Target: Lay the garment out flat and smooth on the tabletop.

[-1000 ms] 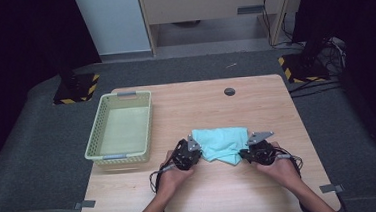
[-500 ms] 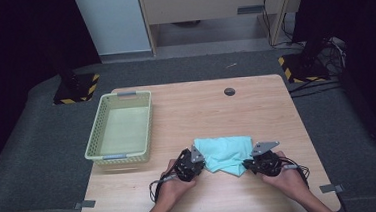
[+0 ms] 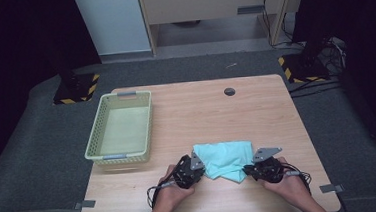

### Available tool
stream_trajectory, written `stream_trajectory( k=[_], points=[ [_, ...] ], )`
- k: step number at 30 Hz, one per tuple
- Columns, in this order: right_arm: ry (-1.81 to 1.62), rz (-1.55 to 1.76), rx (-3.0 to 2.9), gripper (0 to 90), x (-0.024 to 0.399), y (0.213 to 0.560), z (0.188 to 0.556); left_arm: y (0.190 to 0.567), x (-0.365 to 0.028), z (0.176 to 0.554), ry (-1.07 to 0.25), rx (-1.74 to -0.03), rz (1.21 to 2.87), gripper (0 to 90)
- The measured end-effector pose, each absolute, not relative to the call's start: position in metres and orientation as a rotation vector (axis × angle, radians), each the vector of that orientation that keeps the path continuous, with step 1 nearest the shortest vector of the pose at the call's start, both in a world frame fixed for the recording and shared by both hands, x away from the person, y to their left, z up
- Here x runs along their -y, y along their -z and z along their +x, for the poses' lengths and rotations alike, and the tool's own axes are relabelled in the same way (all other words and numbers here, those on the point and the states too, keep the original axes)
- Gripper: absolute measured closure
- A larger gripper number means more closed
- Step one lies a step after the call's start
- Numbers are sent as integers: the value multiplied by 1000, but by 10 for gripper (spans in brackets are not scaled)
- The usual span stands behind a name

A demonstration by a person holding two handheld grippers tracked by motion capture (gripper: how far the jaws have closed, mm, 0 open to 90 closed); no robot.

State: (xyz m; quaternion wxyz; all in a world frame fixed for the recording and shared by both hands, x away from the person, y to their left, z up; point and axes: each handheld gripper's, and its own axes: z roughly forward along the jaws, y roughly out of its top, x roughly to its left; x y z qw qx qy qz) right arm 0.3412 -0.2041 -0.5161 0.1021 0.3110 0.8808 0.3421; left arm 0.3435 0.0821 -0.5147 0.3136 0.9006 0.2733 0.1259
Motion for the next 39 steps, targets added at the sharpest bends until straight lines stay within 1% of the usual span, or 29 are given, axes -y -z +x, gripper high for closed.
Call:
stream_trajectory(
  k=[6,12,19,23,29,39],
  points=[
    [-1042,911,-2590,825,203,509,338,513,-82,342,-311,-719,2373,861],
    [-1027,907,-2613,846,202,506,335,508,-83,335,-295,-705,2364,861],
    [-1015,892,-2658,850,203,501,316,505,-86,323,-270,-687,2366,861],
    [-1039,854,-2643,850,199,489,310,496,-85,323,-273,-679,2332,861],
    [-1060,831,-2603,852,200,471,318,482,-88,327,-273,-689,2284,861],
    [-1063,808,-2539,852,200,446,337,450,-88,350,-312,-724,2214,862]
  ],
)
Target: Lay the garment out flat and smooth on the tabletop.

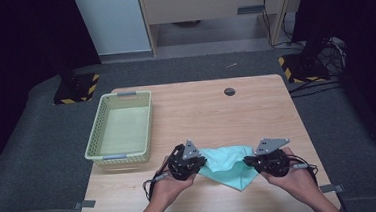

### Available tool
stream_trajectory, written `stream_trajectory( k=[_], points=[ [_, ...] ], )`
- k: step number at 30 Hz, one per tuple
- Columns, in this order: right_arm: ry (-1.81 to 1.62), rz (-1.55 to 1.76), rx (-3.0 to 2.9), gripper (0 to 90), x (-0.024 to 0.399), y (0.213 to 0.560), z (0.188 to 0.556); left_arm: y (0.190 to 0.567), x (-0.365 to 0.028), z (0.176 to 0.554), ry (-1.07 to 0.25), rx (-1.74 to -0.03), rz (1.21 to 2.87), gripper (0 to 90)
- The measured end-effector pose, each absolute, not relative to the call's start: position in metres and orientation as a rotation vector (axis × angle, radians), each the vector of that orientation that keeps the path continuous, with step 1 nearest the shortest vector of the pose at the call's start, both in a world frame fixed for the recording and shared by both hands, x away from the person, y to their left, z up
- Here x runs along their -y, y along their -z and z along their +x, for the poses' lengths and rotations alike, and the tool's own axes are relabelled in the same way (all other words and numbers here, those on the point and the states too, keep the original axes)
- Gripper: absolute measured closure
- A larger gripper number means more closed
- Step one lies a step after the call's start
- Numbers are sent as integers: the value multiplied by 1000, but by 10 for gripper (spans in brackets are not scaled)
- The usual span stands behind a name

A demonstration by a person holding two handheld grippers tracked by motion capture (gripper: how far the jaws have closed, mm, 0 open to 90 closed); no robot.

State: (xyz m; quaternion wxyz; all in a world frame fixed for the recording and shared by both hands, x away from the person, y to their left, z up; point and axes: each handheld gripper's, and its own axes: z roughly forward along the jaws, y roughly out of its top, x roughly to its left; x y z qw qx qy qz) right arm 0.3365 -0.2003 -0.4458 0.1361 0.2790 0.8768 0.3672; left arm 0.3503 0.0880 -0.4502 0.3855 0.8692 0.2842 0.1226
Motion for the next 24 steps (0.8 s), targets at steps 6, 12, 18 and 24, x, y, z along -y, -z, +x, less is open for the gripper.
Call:
stream_trajectory(
  k=[6,12,18,24],
  points=[
    [-1083,821,-2498,853,201,433,350,439,-92,370,-328,-776,2176,862],
    [-1087,840,-2465,854,200,423,367,429,-95,388,-331,-823,2142,863],
    [-1071,870,-2444,855,200,413,387,420,-89,405,-343,-850,2139,864],
    [-1039,892,-2437,855,201,410,409,419,-86,425,-347,-899,2144,863]
  ],
)
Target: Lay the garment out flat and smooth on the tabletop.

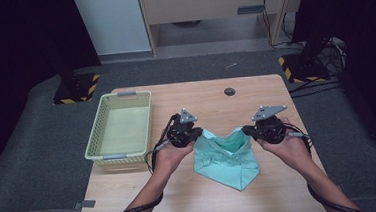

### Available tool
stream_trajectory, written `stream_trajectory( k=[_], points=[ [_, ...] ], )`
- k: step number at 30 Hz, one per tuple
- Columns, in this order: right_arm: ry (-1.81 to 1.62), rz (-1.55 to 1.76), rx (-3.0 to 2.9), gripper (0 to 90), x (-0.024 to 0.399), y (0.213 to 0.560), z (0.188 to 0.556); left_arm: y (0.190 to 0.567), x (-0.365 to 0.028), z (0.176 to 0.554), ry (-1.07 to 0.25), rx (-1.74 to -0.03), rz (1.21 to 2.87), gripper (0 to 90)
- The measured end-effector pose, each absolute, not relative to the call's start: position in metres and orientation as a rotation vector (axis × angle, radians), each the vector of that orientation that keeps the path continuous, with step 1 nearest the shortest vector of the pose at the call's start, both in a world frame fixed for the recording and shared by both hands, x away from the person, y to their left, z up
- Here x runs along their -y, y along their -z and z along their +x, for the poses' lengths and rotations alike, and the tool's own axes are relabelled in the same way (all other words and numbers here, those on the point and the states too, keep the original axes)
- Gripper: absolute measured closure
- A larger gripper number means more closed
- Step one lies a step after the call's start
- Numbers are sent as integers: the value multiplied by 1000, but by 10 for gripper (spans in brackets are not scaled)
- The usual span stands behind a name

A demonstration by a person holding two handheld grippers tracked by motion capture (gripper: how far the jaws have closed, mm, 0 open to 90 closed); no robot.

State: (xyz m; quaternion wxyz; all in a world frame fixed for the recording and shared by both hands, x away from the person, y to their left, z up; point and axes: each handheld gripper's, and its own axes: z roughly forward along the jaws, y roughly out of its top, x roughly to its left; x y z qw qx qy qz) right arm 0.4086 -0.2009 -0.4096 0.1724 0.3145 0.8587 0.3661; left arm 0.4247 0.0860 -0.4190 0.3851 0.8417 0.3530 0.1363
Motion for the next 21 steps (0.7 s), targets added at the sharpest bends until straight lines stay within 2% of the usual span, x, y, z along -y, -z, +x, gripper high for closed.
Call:
stream_trajectory(
  k=[21],
  points=[
    [-913,1028,-2463,854,190,430,495,449,-81,499,-299,-1117,2162,861]
  ],
)
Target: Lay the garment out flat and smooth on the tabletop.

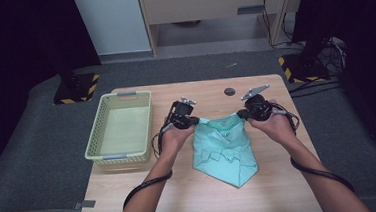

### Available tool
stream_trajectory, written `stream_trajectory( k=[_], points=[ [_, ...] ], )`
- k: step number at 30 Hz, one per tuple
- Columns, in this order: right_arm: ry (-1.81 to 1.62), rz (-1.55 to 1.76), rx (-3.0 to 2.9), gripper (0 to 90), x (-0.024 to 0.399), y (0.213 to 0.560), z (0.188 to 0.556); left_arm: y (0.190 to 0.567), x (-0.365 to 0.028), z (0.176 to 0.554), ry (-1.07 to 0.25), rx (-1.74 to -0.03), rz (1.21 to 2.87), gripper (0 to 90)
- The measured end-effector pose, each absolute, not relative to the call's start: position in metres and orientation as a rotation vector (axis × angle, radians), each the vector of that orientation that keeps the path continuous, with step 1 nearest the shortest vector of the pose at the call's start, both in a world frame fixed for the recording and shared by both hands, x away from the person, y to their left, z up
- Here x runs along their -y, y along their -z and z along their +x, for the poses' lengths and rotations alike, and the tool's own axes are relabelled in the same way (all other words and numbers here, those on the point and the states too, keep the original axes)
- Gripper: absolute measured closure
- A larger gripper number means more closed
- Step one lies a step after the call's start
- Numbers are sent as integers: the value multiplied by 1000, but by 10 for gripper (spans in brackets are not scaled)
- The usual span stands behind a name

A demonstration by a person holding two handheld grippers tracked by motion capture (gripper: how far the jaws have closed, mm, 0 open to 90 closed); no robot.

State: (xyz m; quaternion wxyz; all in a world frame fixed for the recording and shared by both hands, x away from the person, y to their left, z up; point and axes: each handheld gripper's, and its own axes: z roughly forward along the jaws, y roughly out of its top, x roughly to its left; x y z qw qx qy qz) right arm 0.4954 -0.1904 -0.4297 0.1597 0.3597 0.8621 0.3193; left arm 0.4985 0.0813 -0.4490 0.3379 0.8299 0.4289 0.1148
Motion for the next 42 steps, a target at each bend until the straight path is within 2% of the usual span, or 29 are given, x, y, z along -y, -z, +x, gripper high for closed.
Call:
stream_trajectory(
  k=[6,7,8,10,12,14,36,42],
  points=[
    [-860,1077,-2472,852,187,439,521,456,-80,516,-296,-1152,2155,856],
    [-850,1086,-2470,849,186,441,525,457,-80,519,-314,-1161,2143,843],
    [-839,1094,-2457,831,186,444,530,458,-81,523,-336,-1182,2127,788],
    [-831,1125,-2404,688,187,449,538,460,-82,528,-379,-1218,2088,607],
    [-816,1167,-2373,579,190,452,543,460,-82,529,-405,-1219,2078,561],
    [-822,1192,-2361,555,194,454,542,461,-81,526,-405,-1210,2079,530],
    [-822,1213,-2435,679,213,479,492,483,-26,481,-342,-1068,2132,472],
    [-871,1207,-2434,835,216,485,485,489,-7,478,-310,-1032,2145,489]
  ],
)
